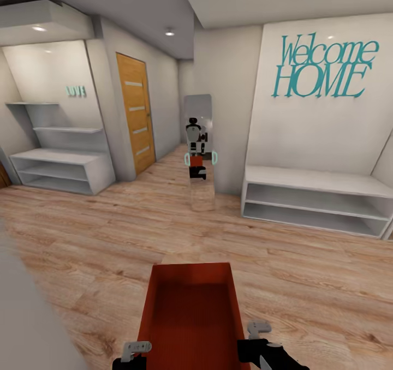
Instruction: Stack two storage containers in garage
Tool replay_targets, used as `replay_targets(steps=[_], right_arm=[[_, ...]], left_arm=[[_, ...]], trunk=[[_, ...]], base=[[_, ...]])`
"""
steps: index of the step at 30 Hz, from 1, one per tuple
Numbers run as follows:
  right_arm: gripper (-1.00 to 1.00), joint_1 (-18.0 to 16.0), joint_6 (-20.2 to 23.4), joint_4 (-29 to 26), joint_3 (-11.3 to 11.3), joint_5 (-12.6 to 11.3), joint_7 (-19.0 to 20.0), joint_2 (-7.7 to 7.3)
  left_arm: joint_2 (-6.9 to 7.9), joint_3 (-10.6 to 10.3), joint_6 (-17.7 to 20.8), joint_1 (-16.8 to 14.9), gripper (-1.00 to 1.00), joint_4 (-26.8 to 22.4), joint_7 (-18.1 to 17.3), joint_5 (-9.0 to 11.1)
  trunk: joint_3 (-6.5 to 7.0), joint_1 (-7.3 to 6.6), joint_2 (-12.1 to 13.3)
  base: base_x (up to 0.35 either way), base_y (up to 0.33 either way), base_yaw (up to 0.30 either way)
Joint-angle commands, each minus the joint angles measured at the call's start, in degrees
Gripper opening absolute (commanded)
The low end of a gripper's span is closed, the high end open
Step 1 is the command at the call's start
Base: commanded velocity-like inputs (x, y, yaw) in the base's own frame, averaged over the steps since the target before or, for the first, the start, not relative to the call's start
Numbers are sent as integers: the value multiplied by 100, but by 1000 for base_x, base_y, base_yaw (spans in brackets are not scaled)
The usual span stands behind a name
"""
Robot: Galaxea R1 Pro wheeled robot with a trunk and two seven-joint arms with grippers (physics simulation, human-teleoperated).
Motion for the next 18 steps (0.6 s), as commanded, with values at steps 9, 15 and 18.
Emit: replay_targets(steps=[9,15,18], right_arm=[[-100,-2,32,11,17,-9,-4,-8],[-100,-2,32,11,24,-7,-4,-7],[-100,-2,32,11,25,-8,-4,-6]], left_arm=[[96,-35,-151,-5,-100,-10,15,52],[96,-35,-151,-5,-100,-10,15,52],[96,-35,-151,-5,-100,-10,15,52]], trunk=[[-7,3,-3],[-18,3,-3],[-27,3,-3]], base=[[341,0,4],[341,0,94],[341,0,151]])
